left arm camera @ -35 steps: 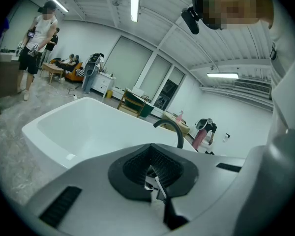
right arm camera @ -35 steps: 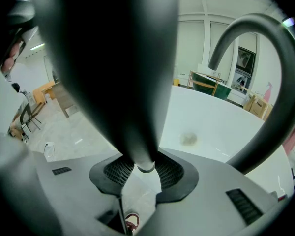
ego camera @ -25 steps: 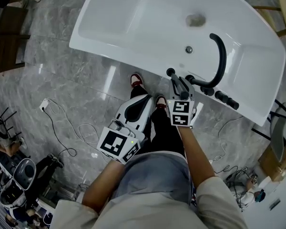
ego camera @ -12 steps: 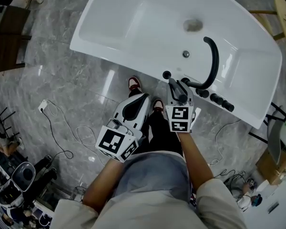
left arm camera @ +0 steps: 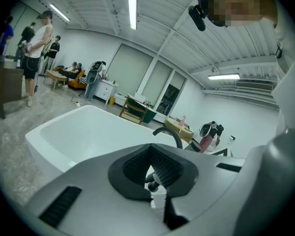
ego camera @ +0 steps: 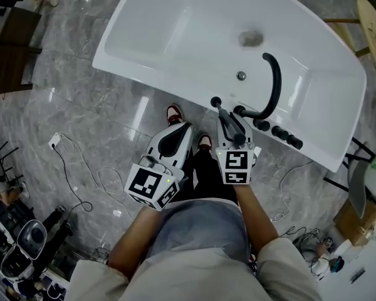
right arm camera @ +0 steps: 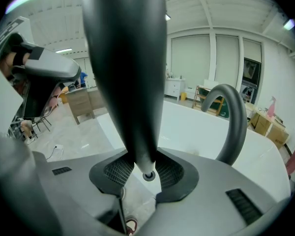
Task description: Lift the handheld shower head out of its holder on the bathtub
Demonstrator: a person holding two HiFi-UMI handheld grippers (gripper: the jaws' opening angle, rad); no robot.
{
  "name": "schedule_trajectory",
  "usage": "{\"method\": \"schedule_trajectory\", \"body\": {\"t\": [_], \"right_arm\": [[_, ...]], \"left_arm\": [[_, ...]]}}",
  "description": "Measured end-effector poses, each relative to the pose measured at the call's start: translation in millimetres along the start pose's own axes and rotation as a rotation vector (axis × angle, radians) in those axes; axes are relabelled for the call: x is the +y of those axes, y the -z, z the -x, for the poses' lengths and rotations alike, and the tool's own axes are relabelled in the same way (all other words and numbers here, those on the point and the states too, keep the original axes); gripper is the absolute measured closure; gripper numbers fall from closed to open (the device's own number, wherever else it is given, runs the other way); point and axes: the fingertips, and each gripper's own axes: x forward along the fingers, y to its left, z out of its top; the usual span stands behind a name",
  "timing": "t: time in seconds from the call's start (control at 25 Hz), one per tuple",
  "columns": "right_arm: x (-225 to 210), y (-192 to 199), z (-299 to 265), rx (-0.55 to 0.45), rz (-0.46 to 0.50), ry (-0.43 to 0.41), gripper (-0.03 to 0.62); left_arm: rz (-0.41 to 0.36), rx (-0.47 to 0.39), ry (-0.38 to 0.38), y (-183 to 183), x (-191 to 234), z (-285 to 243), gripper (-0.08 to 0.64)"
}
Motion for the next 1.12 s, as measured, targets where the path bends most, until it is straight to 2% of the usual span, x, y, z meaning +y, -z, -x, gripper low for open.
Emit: {"method": "schedule_trajectory", "body": {"t": [0.88, 1.12], "right_arm": [[9, -49, 59, -0.084, 0.040, -0.048, 0.448], [9, -62, 75, -0.096, 0.068, -0.076, 0.448]], "left_arm": [[-0.028, -0.042, -0.002, -16, -17, 6, 0.555], [-0.053, -0.058, 0.003, -33, -26, 9, 0.555]]}}
